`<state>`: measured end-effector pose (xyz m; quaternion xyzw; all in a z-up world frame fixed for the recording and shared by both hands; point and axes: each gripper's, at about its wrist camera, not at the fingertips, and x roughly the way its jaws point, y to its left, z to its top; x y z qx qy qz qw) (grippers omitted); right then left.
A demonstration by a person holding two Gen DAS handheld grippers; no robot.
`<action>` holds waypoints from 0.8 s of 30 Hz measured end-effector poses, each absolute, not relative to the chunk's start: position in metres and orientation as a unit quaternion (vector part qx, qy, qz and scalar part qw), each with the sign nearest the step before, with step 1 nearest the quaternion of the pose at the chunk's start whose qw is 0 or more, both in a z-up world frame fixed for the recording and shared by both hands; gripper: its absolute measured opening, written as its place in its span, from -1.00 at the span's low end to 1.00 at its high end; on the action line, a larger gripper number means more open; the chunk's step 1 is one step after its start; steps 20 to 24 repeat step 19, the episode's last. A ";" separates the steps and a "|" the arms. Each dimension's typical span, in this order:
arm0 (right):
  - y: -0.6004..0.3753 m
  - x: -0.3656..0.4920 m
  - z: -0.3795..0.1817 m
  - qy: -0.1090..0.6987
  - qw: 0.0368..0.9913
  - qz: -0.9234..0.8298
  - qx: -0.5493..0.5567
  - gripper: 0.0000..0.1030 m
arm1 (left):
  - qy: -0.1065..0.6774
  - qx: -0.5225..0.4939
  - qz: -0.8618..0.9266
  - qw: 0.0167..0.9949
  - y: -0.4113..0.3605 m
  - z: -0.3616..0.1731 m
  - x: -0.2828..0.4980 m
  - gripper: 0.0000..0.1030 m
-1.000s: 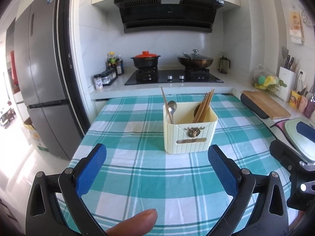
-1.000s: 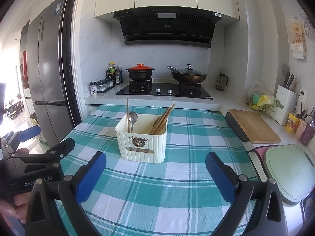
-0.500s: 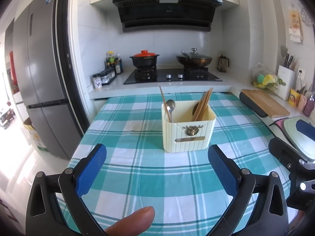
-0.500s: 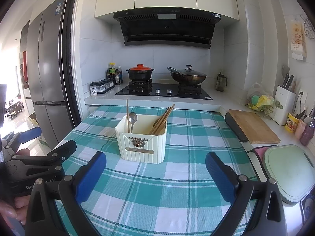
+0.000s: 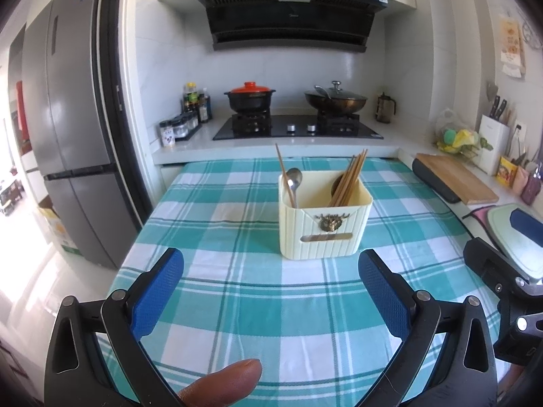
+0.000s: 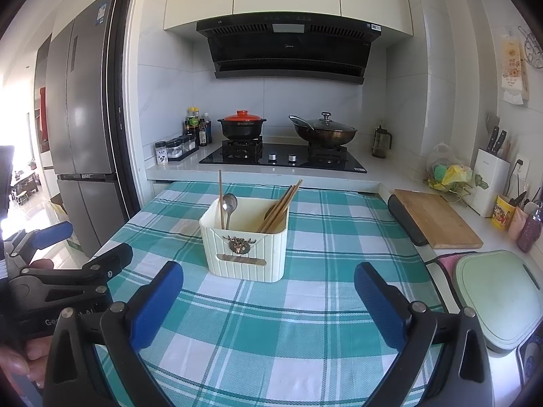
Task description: Organize utensils
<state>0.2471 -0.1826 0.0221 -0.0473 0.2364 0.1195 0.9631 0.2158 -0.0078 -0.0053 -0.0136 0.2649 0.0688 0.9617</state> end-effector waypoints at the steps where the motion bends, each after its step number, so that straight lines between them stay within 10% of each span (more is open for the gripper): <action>1: -0.182 0.247 0.022 0.236 0.963 0.119 -0.047 0.99 | 0.265 -0.014 0.069 0.962 -0.008 -0.005 0.216 0.99; 24: -0.179 0.250 0.020 0.242 0.961 0.120 -0.056 0.99 | 0.258 -0.027 0.057 0.964 -0.003 -0.010 0.220 0.99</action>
